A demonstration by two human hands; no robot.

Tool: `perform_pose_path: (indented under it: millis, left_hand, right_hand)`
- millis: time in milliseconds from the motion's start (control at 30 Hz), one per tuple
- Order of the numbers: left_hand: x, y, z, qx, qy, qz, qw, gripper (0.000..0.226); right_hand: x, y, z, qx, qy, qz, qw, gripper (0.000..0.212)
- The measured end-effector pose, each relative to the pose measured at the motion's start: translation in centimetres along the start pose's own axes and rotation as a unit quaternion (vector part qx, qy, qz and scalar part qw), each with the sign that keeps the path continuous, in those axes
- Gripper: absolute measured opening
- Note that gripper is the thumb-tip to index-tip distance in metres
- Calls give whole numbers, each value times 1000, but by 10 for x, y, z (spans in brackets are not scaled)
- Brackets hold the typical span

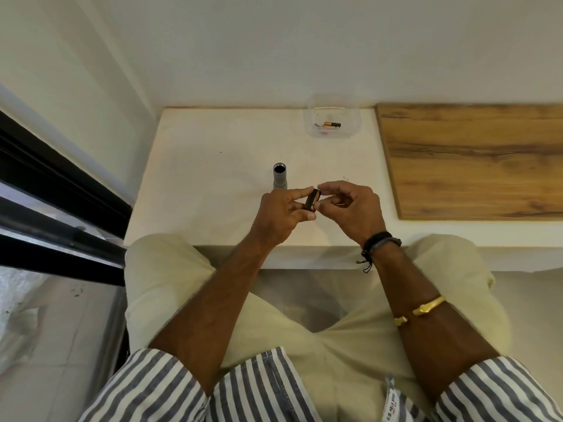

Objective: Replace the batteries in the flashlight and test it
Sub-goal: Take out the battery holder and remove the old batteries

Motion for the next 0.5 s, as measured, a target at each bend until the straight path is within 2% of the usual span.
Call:
perform_pose_path:
  millis: [233,500]
  left_hand:
    - [-2,3,1,94,-29,19,995,38]
    - [-3,4,-2,87,-20,14,996,37]
  right_hand:
    - [-4,0,-8,-72,22,-17,997,34]
    - [-3,-3,-11,-121,50,-46,990,26]
Point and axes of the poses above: each hand's wrist, its own x-axis towards the middle knuckle, its own y-axis out of the back of the hand, z = x × y, the point moved 1 cm from there along x, towards the middle knuckle, and after that the axes turned 7 degrees about -z, right-handed, at the moved point
